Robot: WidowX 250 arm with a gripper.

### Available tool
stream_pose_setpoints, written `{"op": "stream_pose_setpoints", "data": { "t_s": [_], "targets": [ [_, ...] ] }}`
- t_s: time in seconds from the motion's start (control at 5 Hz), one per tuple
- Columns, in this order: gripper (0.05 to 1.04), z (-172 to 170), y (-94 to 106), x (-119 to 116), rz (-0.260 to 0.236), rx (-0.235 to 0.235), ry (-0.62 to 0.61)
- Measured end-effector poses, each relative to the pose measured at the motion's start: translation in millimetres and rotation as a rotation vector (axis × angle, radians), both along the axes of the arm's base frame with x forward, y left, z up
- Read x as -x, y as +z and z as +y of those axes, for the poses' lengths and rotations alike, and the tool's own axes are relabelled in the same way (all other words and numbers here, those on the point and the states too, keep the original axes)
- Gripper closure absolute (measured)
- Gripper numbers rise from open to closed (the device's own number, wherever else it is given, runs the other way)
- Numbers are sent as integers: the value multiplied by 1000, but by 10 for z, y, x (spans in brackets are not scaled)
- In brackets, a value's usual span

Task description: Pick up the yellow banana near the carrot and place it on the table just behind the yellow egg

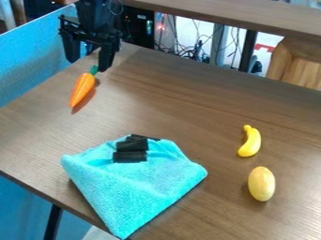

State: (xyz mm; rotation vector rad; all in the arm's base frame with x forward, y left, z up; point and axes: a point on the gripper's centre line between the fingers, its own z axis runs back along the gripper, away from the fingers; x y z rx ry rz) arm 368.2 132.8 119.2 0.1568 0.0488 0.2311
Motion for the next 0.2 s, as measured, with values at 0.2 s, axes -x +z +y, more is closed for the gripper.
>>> {"op": "stream_pose_setpoints", "data": {
  "t_s": [0.2],
  "targets": [
    [81, 23, -78, 14, 14, 32, 4]
  ]
}}
